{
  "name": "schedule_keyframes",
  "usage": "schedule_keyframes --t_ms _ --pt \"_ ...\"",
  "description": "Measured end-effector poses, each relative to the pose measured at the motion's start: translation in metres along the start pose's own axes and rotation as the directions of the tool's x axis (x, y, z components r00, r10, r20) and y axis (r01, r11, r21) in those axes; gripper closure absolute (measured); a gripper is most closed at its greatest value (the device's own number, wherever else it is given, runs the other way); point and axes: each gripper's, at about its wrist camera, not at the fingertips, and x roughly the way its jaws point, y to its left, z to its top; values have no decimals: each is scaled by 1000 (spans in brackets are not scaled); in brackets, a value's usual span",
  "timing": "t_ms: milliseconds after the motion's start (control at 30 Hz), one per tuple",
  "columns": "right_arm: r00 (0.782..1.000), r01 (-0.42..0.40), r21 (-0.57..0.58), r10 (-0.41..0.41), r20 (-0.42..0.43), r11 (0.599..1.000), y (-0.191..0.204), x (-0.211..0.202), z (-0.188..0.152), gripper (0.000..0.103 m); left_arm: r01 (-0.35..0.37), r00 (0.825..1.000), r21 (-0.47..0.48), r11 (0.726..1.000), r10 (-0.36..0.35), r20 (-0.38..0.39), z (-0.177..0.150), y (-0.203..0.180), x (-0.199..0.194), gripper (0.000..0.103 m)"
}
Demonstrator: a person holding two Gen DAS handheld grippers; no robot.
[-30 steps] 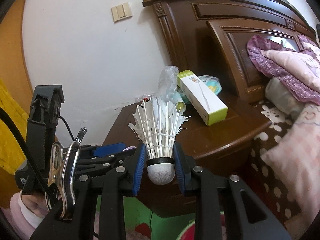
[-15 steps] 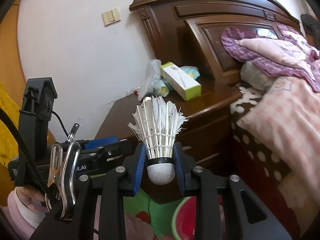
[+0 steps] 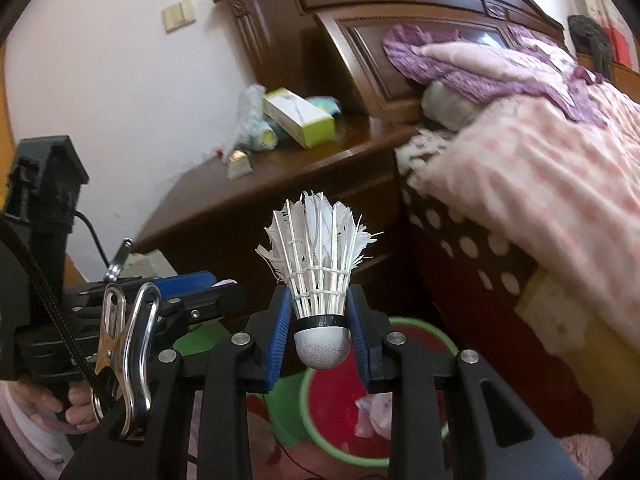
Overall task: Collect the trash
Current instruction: 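Carry the pink tape roll and shuttlecock down over the red bucket, then open both tools to drop the tape roll and shuttlecock into the bucket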
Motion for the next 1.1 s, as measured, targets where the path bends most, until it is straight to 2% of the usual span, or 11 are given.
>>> schedule_keyframes --t_ms 233,433,600,700,967,1100 --pt "994 62 57 -57 -90 996 -26 29 -29 74 18 996 -9 1000 -19 -87 -22 -4 48 59" --pt "986 102 87 -88 -145 991 -41 48 -43 74 -3 997 12 1000 4 -81 -36 -6 77 59" --pt "970 155 111 -129 -208 982 -54 67 -57 74 10 992 -10 1000 -11 -123 -53 -5 110 59" --pt "959 169 140 -130 -254 976 -62 79 -63 74 15 987 -15 1000 -17 -160 -61 -1 132 59" --pt "932 209 224 -125 -339 952 -83 106 -72 73 8 989 -6 1000 -8 -150 -65 8 153 59" --pt "925 219 268 -113 -363 938 -96 115 -77 73 1 985 -4 1000 -2 -171 -68 10 163 59"
